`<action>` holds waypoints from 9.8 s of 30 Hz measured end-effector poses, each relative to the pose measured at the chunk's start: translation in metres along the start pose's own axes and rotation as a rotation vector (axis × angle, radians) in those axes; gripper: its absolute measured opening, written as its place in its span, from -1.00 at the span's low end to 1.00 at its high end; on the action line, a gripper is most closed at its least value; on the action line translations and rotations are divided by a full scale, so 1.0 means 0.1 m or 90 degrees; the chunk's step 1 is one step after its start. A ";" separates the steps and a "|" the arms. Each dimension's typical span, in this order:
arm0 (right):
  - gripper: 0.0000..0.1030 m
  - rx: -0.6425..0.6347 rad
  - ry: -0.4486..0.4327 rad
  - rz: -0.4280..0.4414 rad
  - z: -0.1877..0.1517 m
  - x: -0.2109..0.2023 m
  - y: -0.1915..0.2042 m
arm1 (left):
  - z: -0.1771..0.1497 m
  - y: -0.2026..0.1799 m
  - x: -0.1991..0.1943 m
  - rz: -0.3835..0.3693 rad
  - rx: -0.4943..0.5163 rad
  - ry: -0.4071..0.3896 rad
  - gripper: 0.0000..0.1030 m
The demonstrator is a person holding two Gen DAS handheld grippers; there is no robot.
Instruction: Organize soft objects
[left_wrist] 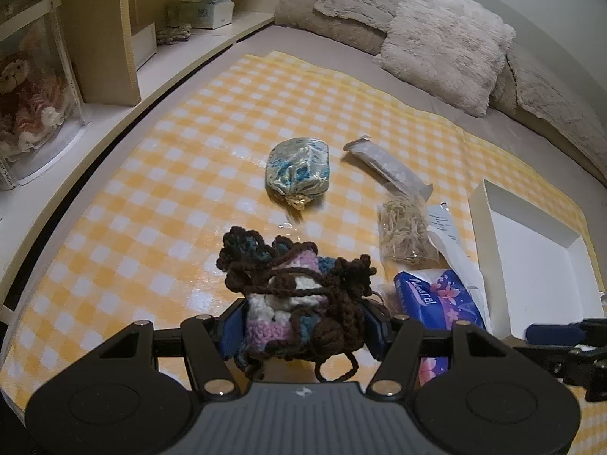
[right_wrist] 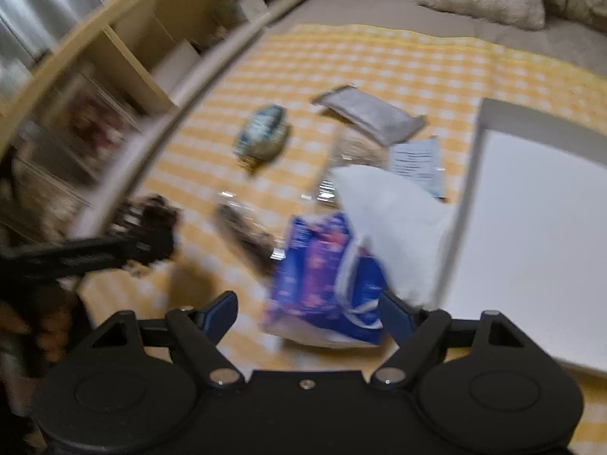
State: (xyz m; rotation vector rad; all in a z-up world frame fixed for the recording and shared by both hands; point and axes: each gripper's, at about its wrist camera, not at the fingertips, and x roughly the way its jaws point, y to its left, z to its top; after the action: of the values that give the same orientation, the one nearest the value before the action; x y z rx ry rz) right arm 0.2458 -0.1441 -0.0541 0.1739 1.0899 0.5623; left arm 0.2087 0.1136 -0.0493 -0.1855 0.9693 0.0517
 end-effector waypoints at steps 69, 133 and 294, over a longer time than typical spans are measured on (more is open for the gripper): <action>-0.54 0.027 -0.264 -0.148 -0.30 -1.43 -0.85 | -0.01 -1.62 -0.58 -0.161 0.114 -0.126 0.21; 0.52 0.076 -0.147 -0.298 -0.60 -1.34 -1.86 | -0.22 -2.59 0.58 -0.156 0.301 0.051 0.76; -0.99 -0.242 -0.257 -0.139 0.06 -0.64 0.20 | 0.11 -1.14 -0.21 -0.054 0.185 -0.146 -0.43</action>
State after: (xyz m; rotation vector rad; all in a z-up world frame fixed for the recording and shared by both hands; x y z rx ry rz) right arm 0.2226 -0.1590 0.0075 -0.1582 0.5860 0.5001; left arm 0.2204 0.0045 -0.0111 0.0462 0.7294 -0.1431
